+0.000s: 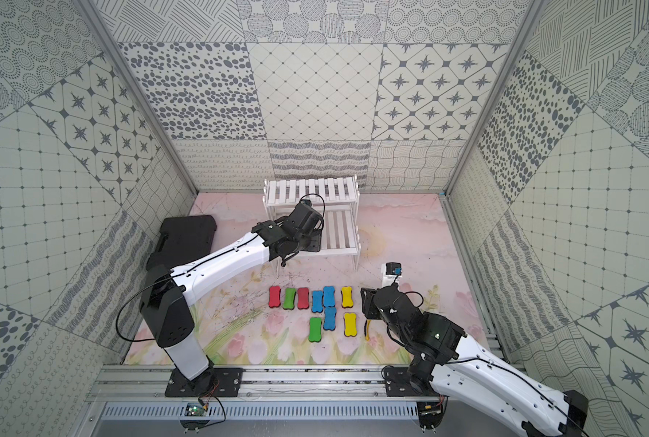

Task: Remove the whiteboard erasers from the shelf
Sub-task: Pick up the whiteboard eraser from the shelf.

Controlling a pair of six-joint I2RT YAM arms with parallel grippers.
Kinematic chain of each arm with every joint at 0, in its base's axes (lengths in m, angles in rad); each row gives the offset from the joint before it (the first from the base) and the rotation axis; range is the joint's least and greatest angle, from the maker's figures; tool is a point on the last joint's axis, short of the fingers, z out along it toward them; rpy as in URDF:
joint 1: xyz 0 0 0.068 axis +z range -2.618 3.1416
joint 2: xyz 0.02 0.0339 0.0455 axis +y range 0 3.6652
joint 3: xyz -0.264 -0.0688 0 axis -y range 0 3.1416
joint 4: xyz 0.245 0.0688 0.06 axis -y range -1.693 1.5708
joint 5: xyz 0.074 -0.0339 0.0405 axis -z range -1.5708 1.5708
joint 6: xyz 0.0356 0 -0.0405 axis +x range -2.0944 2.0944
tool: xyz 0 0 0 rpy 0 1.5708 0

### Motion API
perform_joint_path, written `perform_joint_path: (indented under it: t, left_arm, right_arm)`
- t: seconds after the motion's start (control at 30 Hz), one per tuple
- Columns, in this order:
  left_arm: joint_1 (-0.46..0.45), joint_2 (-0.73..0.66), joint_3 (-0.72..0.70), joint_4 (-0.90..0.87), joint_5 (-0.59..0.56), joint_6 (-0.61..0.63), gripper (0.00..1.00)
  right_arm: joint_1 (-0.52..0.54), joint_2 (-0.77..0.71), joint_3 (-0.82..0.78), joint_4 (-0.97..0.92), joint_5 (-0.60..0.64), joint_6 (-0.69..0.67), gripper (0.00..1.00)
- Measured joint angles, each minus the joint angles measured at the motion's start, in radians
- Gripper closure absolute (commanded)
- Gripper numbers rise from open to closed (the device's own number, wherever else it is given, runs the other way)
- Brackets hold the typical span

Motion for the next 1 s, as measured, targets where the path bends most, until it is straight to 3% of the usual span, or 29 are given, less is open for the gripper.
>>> perform_joint_path:
  t: [0.57, 1.0]
  left_arm:
    - [0.006, 0.047, 0.004, -0.001, -0.048, 0.001, 0.4]
    - [0.006, 0.09, 0.018, -0.003, -0.048, -0.015, 0.5]
  right_arm:
    - [-0.015, -0.007, -0.005, 0.0, 0.0, 0.002, 0.48]
    - [-0.025, -0.018, -0.007, -0.002, 0.0, 0.003, 0.48]
